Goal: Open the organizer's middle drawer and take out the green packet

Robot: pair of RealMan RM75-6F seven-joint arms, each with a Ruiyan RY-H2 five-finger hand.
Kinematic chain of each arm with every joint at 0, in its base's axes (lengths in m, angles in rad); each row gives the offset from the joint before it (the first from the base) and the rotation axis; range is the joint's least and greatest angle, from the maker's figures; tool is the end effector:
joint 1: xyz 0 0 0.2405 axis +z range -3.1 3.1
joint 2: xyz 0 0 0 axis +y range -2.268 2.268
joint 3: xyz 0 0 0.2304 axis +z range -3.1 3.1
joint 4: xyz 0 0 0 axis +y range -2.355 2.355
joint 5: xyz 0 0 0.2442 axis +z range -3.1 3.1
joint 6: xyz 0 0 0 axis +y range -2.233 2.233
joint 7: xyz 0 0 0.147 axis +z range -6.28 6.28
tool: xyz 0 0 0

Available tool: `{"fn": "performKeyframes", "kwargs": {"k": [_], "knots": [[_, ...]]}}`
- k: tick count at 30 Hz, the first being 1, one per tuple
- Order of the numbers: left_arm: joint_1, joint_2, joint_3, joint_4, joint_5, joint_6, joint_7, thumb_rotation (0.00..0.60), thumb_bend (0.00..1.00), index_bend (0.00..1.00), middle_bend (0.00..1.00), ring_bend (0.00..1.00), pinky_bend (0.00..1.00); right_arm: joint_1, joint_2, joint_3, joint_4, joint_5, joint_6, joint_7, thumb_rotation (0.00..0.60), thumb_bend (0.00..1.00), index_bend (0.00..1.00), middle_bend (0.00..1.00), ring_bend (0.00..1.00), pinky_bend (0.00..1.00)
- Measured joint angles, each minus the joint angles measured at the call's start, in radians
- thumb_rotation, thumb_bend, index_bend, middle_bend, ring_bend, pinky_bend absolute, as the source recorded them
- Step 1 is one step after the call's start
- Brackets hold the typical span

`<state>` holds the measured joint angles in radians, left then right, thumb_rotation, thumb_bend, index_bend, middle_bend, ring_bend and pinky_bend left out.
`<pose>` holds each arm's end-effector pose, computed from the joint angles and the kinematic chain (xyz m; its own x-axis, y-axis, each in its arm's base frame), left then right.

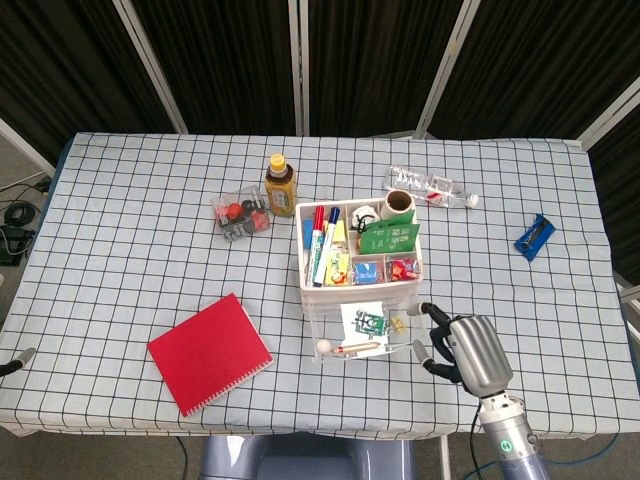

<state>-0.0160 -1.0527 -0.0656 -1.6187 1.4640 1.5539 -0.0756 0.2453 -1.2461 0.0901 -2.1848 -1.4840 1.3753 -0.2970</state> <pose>-0.3183 0.1671 0.1506 0.3814 -0.0625 0.9223 0.9228 0.0845 -0.3759 -0.1039 -0.1948 0.0622 0.0319 -0.1222 0.9920 -0.9695 -0.2452 0.0010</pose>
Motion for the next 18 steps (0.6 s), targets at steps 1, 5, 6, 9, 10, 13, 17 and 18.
{"fn": "performKeyframes", "kwargs": {"k": [1, 5, 6, 9, 10, 13, 17, 18], "knots": [[0.000, 0.000, 0.000, 0.000, 0.000, 0.001, 0.000, 0.600, 0.06, 0.00, 0.00, 0.00, 0.00, 0.007, 0.005, 0.007, -0.014, 0.016, -0.009, -0.019, 0.600, 0.26, 0.47, 1.00, 0.98, 0.77], [0.002, 0.001, -0.001, -0.002, 0.001, 0.004, -0.001, 0.600, 0.06, 0.00, 0.00, 0.00, 0.00, 0.039, 0.015, 0.032, -0.058, 0.081, -0.040, -0.122, 0.600, 0.23, 0.50, 1.00, 1.00, 0.77], [0.002, 0.002, -0.001, -0.002, 0.001, 0.004, -0.002, 0.600, 0.06, 0.00, 0.00, 0.00, 0.00, 0.049, 0.014, 0.038, -0.068, 0.103, -0.047, -0.160, 0.600, 0.23, 0.50, 1.00, 1.00, 0.77], [0.003, 0.004, -0.002, -0.001, 0.000, 0.007, -0.007, 0.600, 0.06, 0.00, 0.00, 0.00, 0.00, 0.079, 0.002, 0.053, -0.090, 0.181, -0.061, -0.267, 0.600, 0.22, 0.50, 1.00, 1.00, 0.77], [0.004, 0.004, -0.002, -0.001, 0.001, 0.008, -0.009, 0.600, 0.06, 0.00, 0.00, 0.00, 0.00, 0.089, -0.004, 0.058, -0.096, 0.210, -0.064, -0.300, 0.600, 0.21, 0.50, 1.00, 1.00, 0.77], [0.006, 0.007, -0.004, 0.000, 0.002, 0.015, -0.016, 0.600, 0.06, 0.00, 0.00, 0.00, 0.00, 0.127, -0.032, 0.076, -0.115, 0.316, -0.067, -0.397, 0.600, 0.21, 0.50, 1.00, 1.00, 0.77], [0.013, 0.012, -0.006, 0.001, 0.005, 0.030, -0.034, 0.600, 0.06, 0.00, 0.00, 0.00, 0.00, 0.188, -0.100, 0.109, -0.122, 0.453, -0.052, -0.514, 0.600, 0.21, 0.49, 1.00, 1.00, 0.77], [0.014, 0.013, -0.007, 0.001, 0.005, 0.032, -0.036, 0.600, 0.06, 0.00, 0.00, 0.00, 0.00, 0.208, -0.124, 0.120, -0.122, 0.491, -0.040, -0.548, 0.600, 0.21, 0.49, 1.00, 1.00, 0.77]]}}
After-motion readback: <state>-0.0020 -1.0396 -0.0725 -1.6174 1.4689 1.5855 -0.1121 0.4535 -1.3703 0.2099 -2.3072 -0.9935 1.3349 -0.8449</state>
